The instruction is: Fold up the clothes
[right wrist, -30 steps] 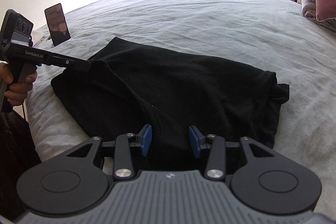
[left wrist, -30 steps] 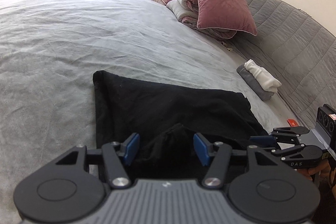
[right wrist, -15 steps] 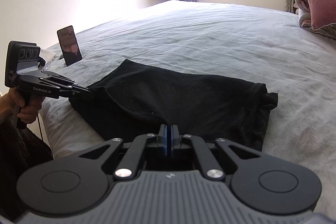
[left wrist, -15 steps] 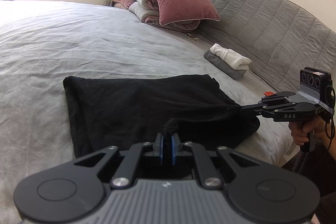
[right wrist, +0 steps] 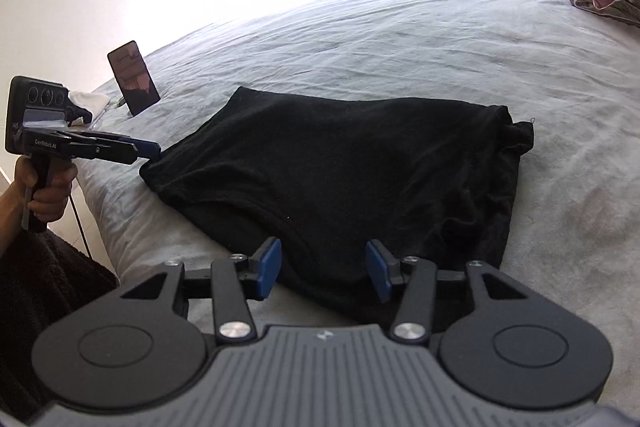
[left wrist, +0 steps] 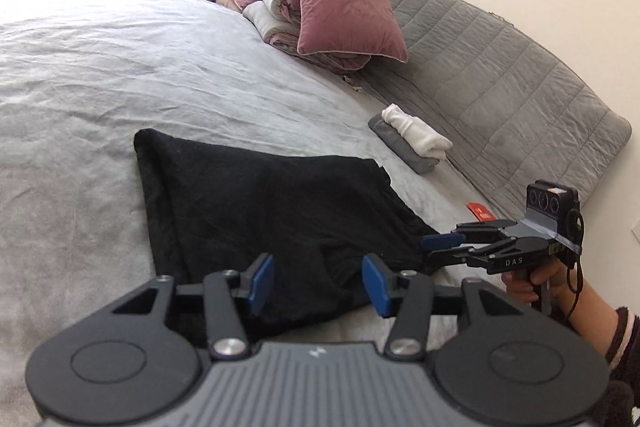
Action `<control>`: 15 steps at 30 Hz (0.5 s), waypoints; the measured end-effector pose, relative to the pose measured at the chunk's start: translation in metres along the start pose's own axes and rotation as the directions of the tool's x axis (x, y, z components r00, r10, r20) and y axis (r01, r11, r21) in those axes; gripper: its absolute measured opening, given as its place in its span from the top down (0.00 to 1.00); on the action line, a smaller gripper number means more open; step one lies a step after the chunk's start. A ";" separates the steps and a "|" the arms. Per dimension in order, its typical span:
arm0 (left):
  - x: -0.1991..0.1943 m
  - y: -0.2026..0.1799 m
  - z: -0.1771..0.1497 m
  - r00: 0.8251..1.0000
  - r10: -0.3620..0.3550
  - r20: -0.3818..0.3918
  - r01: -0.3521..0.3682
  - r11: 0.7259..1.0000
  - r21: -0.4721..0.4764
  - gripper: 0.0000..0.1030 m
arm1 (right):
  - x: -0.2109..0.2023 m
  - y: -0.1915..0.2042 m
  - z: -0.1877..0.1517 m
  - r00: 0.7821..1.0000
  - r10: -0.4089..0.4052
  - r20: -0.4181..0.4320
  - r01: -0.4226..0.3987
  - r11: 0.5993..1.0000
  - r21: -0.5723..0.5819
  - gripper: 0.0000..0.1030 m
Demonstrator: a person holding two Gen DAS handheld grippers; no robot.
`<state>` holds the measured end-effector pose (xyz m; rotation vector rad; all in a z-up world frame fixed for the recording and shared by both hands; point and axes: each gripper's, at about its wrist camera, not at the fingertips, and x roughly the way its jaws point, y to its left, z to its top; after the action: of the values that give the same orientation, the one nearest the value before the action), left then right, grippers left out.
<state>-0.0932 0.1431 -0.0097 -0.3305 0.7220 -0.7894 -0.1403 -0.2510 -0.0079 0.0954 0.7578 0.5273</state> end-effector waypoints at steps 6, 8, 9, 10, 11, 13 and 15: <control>0.011 0.018 0.004 0.986 0.164 -0.006 -0.164 0.981 -0.104 0.50 | -0.003 -0.032 0.002 0.994 -0.109 0.018 0.103 0.973 0.207 0.50; 0.019 0.021 0.003 0.980 0.199 -0.024 -0.200 0.972 -0.124 0.53 | -0.002 -0.037 0.002 0.991 -0.129 0.014 0.122 0.963 0.240 0.50; 0.023 0.023 0.002 0.978 0.207 -0.032 -0.210 0.968 -0.134 0.54 | -0.001 -0.038 0.002 0.990 -0.142 0.008 0.136 0.959 0.247 0.50; 0.027 0.022 0.001 0.977 0.213 -0.033 -0.215 0.967 -0.135 0.55 | 0.000 -0.039 0.001 0.989 -0.150 0.002 0.145 0.957 0.253 0.53; 0.030 0.021 0.001 0.976 0.217 -0.032 -0.219 0.966 -0.133 0.63 | 0.002 -0.039 0.000 0.988 -0.156 -0.005 0.152 0.954 0.257 0.55; 0.038 0.017 0.002 0.971 0.236 -0.040 -0.239 0.965 -0.110 0.75 | 0.007 -0.039 -0.001 0.987 -0.160 -0.023 0.161 0.954 0.252 0.76; 0.039 0.014 0.003 0.963 0.267 -0.040 -0.270 0.958 -0.098 0.92 | 0.012 -0.036 -0.003 0.983 -0.178 -0.041 0.183 0.955 0.233 0.88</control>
<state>-0.0646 0.1236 -0.0333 -0.3067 0.8147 -0.5006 -0.1198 -0.2770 -0.0275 0.2399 0.8372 0.2624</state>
